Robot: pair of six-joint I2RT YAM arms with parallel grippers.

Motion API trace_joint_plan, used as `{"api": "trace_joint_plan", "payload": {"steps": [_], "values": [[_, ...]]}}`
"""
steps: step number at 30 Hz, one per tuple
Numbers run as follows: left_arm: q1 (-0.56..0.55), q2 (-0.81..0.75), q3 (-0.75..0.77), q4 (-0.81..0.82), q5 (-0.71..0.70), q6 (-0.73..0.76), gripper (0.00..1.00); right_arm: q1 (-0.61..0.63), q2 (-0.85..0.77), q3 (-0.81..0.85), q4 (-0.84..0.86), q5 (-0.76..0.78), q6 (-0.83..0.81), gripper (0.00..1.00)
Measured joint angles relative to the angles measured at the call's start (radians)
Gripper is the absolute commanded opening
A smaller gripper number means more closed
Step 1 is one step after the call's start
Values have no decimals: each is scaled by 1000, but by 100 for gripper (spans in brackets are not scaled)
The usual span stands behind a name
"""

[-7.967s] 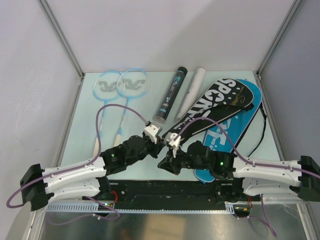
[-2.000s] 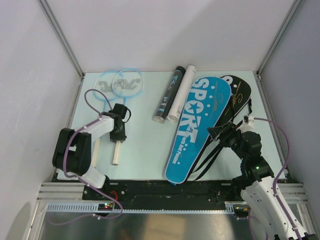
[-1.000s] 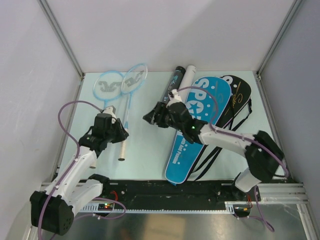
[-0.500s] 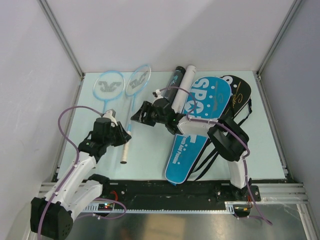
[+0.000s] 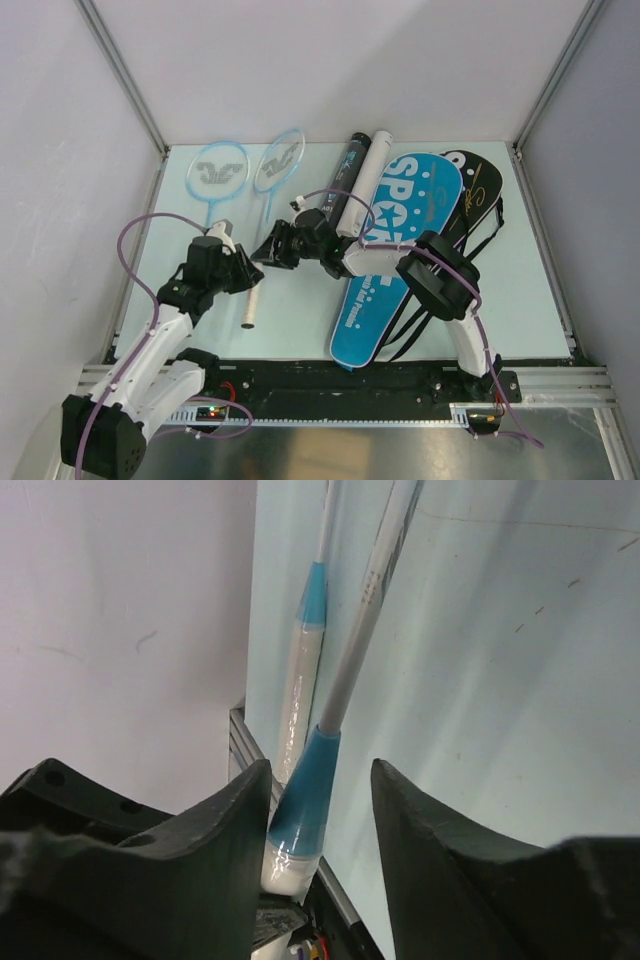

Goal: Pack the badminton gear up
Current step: Pick up the racket from the center of the board.

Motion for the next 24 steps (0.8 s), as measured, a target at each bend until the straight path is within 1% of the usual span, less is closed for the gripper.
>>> {"api": "trace_joint_plan", "payload": {"steps": [1, 3, 5, 6, 7, 9, 11, 14, 17, 21, 22, 24], "values": [[0, -2, -6, 2, 1, 0, 6, 0, 7, 1, 13, -11, 7, 39], [0, -6, -15, 2, 2, 0, 12, 0, 19, 5, 33, -27, 15, 26], [0, -11, -19, 2, 3, 0, 21, 0, 25, 7, 58, -47, 27, 11], [0, -15, -20, 1, 4, 0, 27, -1, 25, 7, 59, -50, 39, 5], [0, -19, -20, -2, 4, 0, 33, -2, 25, 8, 64, -58, 47, 3], [0, -32, -20, -6, 3, 2, 46, -2, 25, 8, 84, -65, 43, 1], [0, -49, -20, -8, 6, 8, 55, -3, 24, 8, 93, -72, 43, 0], [-2, -79, -13, -3, 23, 18, 65, -3, 24, 0, 100, -80, 48, 0], [-2, -97, 12, -5, 34, 25, 78, -6, 14, -22, 122, -89, 57, 0], [-2, -117, 55, -12, 56, 34, 85, -14, -31, -60, 135, -96, 59, 0], [-2, -125, 68, -14, 63, 37, 92, -19, -47, -69, 140, -98, 59, 0], [-2, -142, 85, -14, 74, 46, 98, -33, -85, -92, 151, -98, 58, 0]]}}
